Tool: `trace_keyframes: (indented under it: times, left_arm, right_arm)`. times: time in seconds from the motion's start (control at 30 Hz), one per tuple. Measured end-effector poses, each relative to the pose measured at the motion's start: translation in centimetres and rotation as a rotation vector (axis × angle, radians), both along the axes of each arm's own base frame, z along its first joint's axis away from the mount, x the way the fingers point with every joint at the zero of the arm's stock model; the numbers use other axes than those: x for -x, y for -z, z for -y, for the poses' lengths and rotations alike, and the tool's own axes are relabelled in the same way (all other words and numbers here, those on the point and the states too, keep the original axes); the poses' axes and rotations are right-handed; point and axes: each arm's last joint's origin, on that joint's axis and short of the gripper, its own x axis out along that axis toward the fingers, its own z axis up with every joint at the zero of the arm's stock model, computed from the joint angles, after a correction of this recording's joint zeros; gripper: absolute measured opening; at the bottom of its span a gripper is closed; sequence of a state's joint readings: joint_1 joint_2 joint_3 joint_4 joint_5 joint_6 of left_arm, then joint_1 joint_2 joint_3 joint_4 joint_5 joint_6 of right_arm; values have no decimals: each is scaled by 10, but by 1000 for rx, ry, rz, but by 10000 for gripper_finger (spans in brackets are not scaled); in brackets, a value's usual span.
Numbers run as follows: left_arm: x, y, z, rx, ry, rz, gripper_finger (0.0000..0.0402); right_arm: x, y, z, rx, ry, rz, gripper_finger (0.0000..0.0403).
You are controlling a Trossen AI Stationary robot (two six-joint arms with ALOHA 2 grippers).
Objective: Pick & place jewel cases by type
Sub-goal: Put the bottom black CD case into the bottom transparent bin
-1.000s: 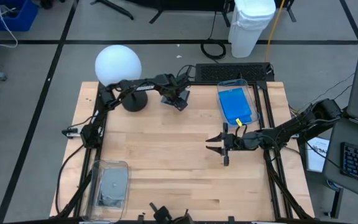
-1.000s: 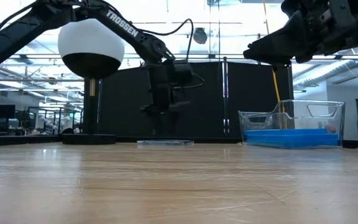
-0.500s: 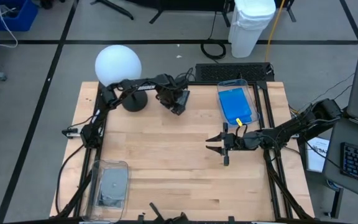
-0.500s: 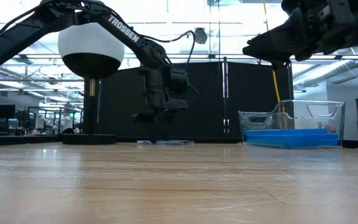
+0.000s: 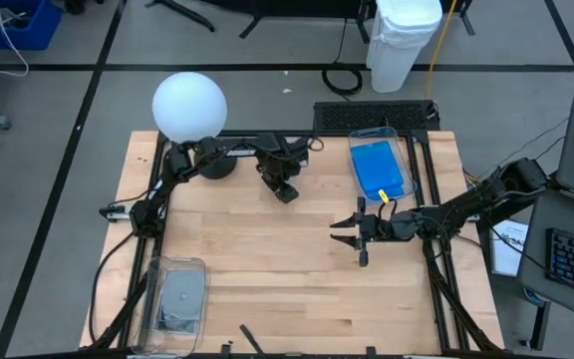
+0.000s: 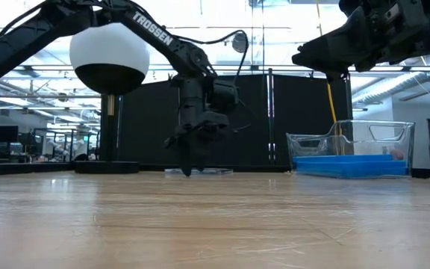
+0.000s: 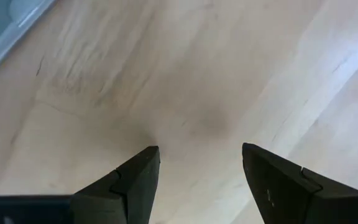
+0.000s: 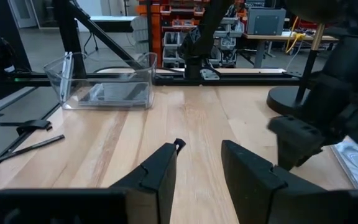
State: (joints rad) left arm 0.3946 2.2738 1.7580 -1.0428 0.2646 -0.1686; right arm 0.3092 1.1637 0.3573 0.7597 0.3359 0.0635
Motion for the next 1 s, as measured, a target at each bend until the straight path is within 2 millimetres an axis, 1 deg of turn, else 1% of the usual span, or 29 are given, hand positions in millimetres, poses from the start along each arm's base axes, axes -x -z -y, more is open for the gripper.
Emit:
trace_keyframes:
  times: [0.13,0.2,0.27,0.37,0.5,0.6,0.63,0.7,0.8,0.87,1.0]
  left_arm:
    - [-4,-4,13,-70,85,-10,236]
    - [-6,-7,23,-96,128,-6,235]
    - [-11,-13,36,-139,181,11,224]
    - [-15,-28,53,-222,229,41,180]
    - [-25,-45,62,-331,221,151,93]
    - [-28,-64,61,-386,202,254,22]
    - [-28,-71,59,-397,193,285,12]
    - [-26,-82,53,-411,183,333,12]
    - [-20,-90,42,-420,165,333,6]
    - [-17,-93,36,-422,135,336,5]
    - [-15,-92,29,-421,106,333,6]
  right_arm:
    - [0,0,0,0,0,0,118]
    - [0,1,0,2,0,-6,118]
    - [0,2,0,13,-1,-19,118]
    - [1,5,0,50,-5,-54,118]
    - [1,6,0,77,-17,-62,118]
    - [2,8,-1,94,-71,-63,118]
    - [3,9,-1,97,-88,-64,118]
    - [4,10,-2,99,-111,-63,118]
    - [5,10,-1,98,-119,-39,118]
    - [7,10,-1,91,-118,-9,118]
    - [12,13,1,80,-116,34,118]
